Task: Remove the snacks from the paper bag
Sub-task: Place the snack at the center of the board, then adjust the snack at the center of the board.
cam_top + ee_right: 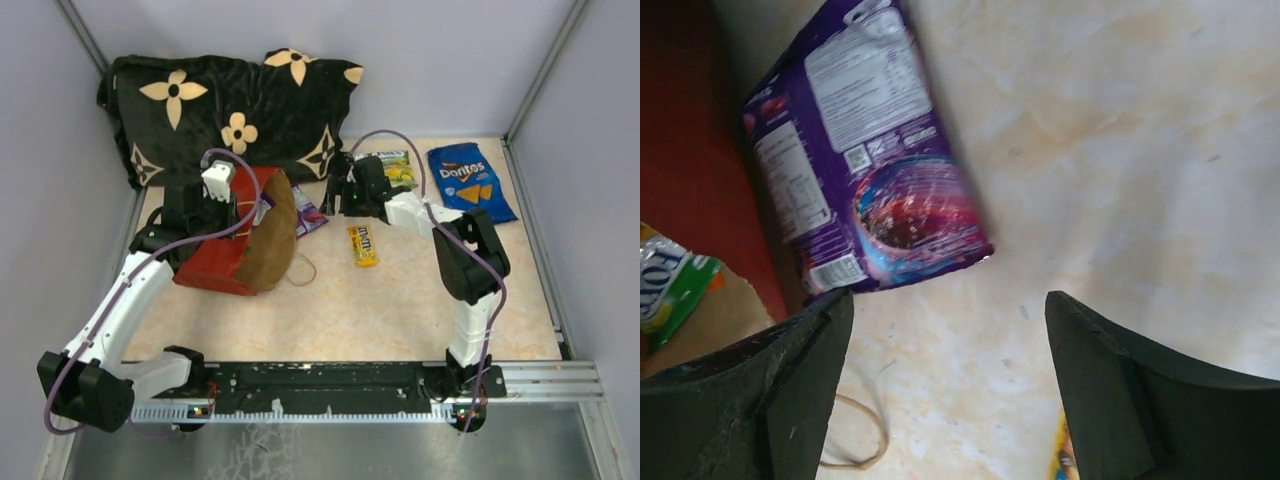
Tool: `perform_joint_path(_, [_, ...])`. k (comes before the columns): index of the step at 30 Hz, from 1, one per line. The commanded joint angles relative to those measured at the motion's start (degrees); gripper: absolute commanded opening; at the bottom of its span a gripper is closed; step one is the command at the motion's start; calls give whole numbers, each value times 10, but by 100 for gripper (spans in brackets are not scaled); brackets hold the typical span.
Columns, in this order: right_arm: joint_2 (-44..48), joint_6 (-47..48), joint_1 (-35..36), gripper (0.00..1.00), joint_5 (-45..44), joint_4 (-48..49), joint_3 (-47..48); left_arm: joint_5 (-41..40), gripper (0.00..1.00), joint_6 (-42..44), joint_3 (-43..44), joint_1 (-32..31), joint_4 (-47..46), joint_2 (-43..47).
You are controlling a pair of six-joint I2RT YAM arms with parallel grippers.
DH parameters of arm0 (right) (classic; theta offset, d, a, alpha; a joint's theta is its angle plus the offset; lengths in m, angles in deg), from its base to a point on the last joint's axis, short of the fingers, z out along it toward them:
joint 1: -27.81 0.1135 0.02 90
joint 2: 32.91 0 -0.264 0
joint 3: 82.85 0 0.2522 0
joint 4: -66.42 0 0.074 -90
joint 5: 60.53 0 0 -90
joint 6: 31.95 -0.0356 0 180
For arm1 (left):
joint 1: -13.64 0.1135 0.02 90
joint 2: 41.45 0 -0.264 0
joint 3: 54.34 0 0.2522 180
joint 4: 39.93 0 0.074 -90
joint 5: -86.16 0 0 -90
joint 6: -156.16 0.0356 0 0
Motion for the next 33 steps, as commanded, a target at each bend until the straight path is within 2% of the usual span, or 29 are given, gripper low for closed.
perform_joint_path(1, [-21, -94, 2, 77, 101, 100, -27, -7, 35, 7, -5, 4, -4, -9])
perform_joint_path(6, [-47, -217, 0, 72, 89, 224, -114, -8, 35, 8, -6, 4, -6, -18])
perform_joint_path(10, [-77, -274, 1, 66, 83, 287, -149, -12, 35, 9, -7, 5, -6, -23])
perform_joint_path(16, [-97, -298, 15, 59, 44, 290, -138, -17, 35, 9, -7, 5, -7, -28])
perform_joint_path(19, [-104, -294, 29, 56, 22, 268, -111, -18, 35, 10, -7, 5, -7, -29])
perform_joint_path(20, [-104, -294, 32, 48, 17, 268, -107, -19, 35, 10, -8, 5, -7, -29])
perform_joint_path(24, [-84, -279, 33, 0, -6, 260, -94, -21, 35, 11, -10, 5, -10, -26])
perform_joint_path(28, [-24, -214, 33, 0, -62, 207, -76, -19, 35, 11, -9, 5, -11, -25])
perform_joint_path(33, [93, -87, 33, 0, -124, 146, -70, -23, 35, 11, -10, 5, -11, -20])
